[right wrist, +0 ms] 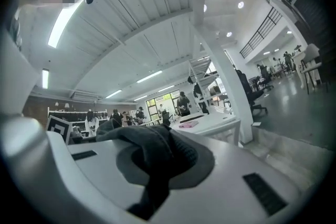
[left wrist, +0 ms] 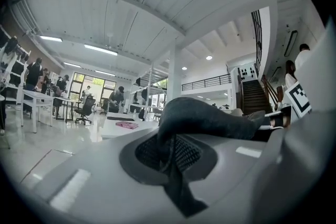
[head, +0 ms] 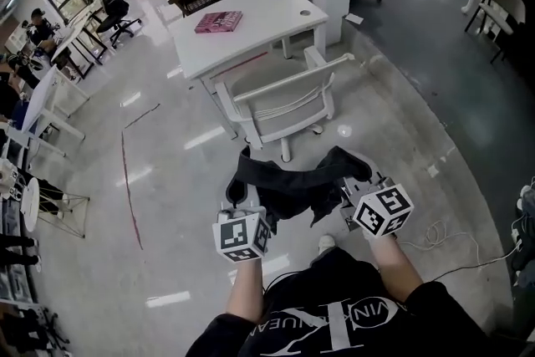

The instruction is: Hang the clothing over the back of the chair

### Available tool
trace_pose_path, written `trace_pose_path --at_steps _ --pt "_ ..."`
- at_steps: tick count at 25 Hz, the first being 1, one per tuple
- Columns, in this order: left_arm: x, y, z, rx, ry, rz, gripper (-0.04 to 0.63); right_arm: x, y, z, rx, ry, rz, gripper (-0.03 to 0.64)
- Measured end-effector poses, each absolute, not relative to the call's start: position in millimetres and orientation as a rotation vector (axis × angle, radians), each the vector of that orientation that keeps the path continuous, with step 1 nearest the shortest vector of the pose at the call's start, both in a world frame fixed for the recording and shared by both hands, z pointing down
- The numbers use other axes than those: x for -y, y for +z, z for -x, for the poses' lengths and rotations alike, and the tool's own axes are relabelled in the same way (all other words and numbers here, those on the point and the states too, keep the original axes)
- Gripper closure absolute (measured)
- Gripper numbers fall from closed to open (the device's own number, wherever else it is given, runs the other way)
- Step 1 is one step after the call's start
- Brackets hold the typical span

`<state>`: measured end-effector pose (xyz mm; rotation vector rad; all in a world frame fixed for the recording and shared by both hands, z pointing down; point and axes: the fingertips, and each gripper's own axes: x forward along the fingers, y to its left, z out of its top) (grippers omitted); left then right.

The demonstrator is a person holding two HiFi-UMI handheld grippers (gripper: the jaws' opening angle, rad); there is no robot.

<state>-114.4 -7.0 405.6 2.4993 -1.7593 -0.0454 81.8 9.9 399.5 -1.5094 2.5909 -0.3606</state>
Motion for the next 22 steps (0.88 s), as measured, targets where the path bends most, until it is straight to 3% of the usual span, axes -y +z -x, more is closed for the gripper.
trace_pose_path --at_steps 22 --pt "154.7 355.8 46.8 1.786 -0.121 -2.557 0.572 155.9 351.9 -122.2 -2.561 -0.393 1.301 0.591"
